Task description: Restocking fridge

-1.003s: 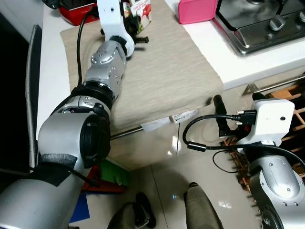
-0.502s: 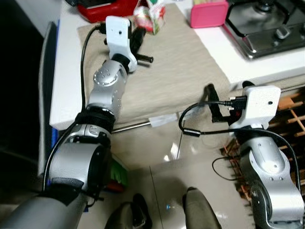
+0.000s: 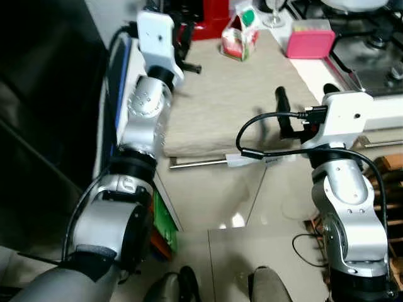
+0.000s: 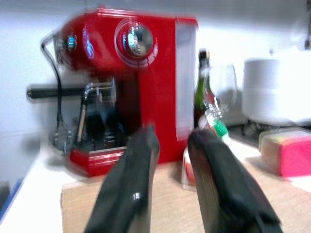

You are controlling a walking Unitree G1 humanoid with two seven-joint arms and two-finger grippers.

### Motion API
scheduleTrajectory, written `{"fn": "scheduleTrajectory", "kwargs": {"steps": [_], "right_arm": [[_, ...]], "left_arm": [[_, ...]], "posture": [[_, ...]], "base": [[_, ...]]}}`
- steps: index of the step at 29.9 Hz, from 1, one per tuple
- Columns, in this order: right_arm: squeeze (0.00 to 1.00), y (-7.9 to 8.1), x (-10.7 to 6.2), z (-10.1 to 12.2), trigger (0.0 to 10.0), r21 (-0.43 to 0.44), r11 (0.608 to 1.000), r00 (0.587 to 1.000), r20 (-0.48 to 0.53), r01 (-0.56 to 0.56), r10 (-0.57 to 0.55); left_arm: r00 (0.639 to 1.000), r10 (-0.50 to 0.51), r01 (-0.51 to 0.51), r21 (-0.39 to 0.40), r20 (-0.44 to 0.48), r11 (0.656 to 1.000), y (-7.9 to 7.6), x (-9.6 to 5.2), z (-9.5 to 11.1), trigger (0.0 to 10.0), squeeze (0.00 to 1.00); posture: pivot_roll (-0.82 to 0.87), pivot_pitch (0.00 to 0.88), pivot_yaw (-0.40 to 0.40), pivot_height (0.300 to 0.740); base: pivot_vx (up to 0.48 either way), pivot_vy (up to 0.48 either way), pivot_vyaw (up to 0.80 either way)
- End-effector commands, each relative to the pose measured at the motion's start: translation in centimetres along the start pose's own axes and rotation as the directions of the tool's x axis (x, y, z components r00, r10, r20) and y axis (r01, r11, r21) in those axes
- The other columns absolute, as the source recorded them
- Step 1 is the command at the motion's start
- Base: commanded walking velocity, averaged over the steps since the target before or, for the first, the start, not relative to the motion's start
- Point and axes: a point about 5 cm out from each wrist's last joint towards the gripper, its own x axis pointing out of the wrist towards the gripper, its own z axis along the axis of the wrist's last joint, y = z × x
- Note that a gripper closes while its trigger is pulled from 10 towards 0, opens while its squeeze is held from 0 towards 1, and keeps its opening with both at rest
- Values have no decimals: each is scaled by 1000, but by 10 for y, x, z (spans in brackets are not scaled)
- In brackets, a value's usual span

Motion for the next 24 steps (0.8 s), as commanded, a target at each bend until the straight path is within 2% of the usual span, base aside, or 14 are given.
{"fn": "scheduleTrajectory", "kwargs": {"steps": [1,2,3,8,10,12,13,15,24], "right_arm": [[0,-2,-5,11,10000,-14,1000,998,54,16,-16],[0,-2,-5,11,10000,-14,1000,998,54,16,-16],[0,-4,-7,16,10000,-30,999,996,82,27,-24],[0,-7,-4,20,10000,-39,999,994,107,34,-30],[0,-8,-1,19,10000,-44,998,993,113,35,-30],[0,-13,5,12,10000,-66,995,993,93,72,-66],[0,-13,5,12,10000,-66,995,993,93,72,-66],[0,-17,6,4,10000,-45,993,993,59,106,-103],[0,-9,6,-6,10000,-53,995,995,59,85,-81]], "left_arm": [[1000,11,-11,-18,-17,1000,1,-12,1,10000,1000],[1000,11,-11,-18,-17,1000,1,-12,1,10000,1000],[999,34,-34,-25,-2,999,1,-22,5,10000,1000],[999,46,-45,-10,26,999,-3,-26,7,10000,1000],[999,40,-40,-1,2,999,-6,-29,3,10000,1000],[991,30,-29,13,-129,1000,-9,-41,-20,10000,1000],[991,30,-29,13,-129,1000,-9,-41,-20,10000,1000],[979,34,-27,36,-201,999,-8,-51,-30,10000,1000],[984,0,1,6,-180,1000,-14,-43,-23,10000,1000]], "posture": [[-292,54,129,735],[-292,54,129,735],[-272,44,110,735],[-267,25,99,735],[-263,19,97,735],[-256,8,96,735],[-256,8,96,735],[-254,5,96,735],[-258,0,108,735]], "base": [[0,0,0],[0,0,0],[0,0,0],[0,0,0],[0,0,0],[0,0,0],[0,0,0],[0,0,0],[0,0,0]]}}
